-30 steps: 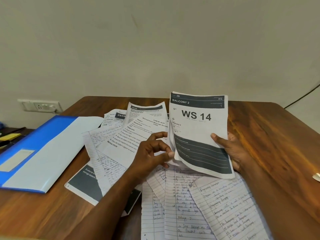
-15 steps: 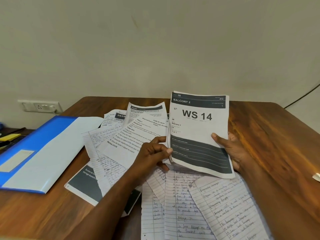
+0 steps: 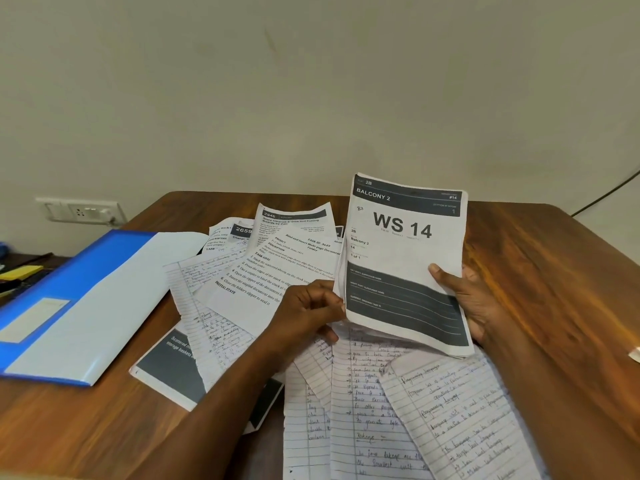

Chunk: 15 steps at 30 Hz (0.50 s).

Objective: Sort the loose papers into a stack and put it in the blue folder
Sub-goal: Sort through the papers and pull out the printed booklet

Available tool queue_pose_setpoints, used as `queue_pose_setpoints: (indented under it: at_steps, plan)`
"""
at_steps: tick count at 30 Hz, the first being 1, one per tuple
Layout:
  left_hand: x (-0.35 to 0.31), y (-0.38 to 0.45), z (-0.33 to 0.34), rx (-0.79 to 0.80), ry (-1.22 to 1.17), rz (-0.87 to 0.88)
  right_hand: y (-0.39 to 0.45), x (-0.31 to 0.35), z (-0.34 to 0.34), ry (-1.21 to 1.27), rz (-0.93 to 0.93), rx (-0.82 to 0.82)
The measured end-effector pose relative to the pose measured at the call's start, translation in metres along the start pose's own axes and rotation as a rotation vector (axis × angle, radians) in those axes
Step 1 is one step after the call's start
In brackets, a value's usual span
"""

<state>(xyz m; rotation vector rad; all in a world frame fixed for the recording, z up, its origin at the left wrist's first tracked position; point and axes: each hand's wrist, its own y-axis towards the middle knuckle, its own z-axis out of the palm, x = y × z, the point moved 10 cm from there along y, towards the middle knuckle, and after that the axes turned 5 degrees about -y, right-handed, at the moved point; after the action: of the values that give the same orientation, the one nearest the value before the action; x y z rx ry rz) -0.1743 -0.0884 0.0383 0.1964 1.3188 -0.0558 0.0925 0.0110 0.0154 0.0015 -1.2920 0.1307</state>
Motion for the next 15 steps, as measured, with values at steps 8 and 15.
queue_pose_setpoints:
  at_steps: [8, 15]
  plan:
    - [0.0, -0.002, -0.025, -0.261, 0.109, 0.016, -0.001, 0.003, -0.003, 0.061, -0.013, -0.014]
    - [-0.012, -0.008, -0.025, -0.306, 0.103, 0.087, 0.0, 0.004, -0.006, 0.069, -0.046, -0.036]
